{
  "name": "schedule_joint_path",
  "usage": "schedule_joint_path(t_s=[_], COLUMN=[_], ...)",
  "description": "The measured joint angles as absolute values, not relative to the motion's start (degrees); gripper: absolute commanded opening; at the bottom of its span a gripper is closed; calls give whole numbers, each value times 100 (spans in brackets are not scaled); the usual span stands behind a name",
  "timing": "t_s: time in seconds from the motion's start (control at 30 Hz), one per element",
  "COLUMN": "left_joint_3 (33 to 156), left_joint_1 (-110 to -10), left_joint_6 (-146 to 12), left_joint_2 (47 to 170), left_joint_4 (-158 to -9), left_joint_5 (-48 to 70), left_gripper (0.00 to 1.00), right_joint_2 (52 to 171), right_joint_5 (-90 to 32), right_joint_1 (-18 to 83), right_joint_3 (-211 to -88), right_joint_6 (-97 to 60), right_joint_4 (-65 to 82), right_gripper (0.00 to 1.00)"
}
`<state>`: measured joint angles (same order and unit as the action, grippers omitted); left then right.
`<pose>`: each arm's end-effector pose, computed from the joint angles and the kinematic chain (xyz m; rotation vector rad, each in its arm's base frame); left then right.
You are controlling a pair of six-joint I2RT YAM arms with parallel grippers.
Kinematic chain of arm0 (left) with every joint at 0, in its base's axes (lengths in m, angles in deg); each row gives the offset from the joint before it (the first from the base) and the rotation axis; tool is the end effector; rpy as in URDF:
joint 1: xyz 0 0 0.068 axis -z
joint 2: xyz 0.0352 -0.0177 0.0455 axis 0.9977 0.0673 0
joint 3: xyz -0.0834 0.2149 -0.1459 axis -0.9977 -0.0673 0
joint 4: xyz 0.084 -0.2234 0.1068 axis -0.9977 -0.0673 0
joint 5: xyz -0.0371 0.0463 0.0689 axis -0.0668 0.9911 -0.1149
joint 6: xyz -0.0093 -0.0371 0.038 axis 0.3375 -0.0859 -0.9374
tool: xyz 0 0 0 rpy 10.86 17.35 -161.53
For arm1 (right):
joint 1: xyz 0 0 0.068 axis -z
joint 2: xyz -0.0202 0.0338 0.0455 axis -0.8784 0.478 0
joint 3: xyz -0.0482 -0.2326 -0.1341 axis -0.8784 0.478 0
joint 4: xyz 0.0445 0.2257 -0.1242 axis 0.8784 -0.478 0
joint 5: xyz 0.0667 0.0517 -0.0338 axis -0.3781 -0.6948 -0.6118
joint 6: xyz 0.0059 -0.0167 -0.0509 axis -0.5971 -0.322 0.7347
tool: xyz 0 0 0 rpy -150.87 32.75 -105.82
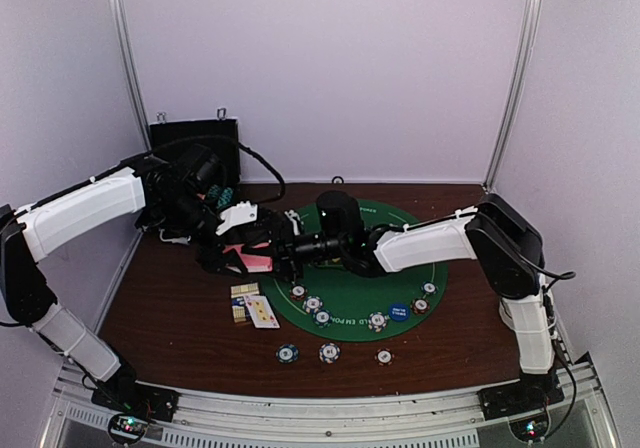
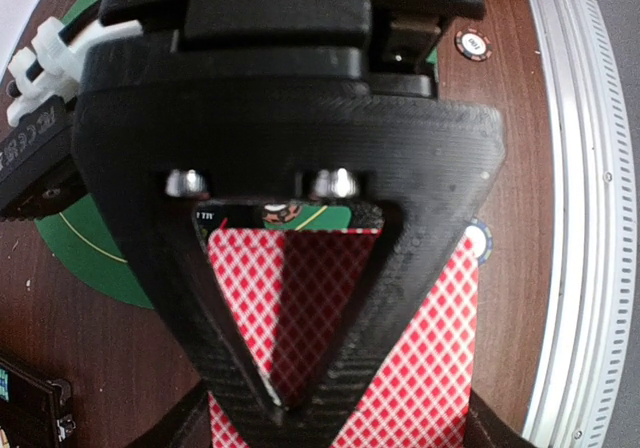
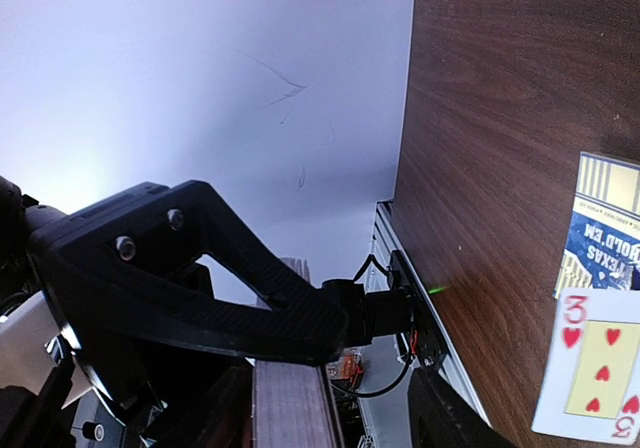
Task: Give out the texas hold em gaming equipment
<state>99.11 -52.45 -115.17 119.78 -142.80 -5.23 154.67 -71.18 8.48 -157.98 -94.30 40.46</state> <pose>0.2381 -0.1764 0.2983 1.6436 2.1118 -0.5659 0.2739 0.4078 0.2062 0.2606 -2.2122 -2.0113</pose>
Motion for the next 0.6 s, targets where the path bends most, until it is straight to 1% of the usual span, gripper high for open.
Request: schedule_joint_path(t_s=[0.13,0.23,0.47,0.6], left_joint_3=[9869,9843,9799,9736], left_joint_1=[-5245,-5245,-5245,-5245], left_joint_6=[-11515,-11515,-11515,-11512], left_joint_2=[11978,11980,11978,11965], left_joint_4=[-14282,-14282,-14280,-14278], left_joint_5=[-488,-447,-353,-335], left_gripper=[0,0,0,0], right_joint_2=[15463,15463,15459,15428], right_joint_5=[-7116,-7118,-7120,-7116], right_joint_1=[848,846,843,843], right_joint_3=[-15816,-15818,-15816,-15814], right_joint_6=[-9421,-9423,-9377,-9218], right_joint_4=[4024,4006,3932,3687], right_gripper=[51,51,62,64])
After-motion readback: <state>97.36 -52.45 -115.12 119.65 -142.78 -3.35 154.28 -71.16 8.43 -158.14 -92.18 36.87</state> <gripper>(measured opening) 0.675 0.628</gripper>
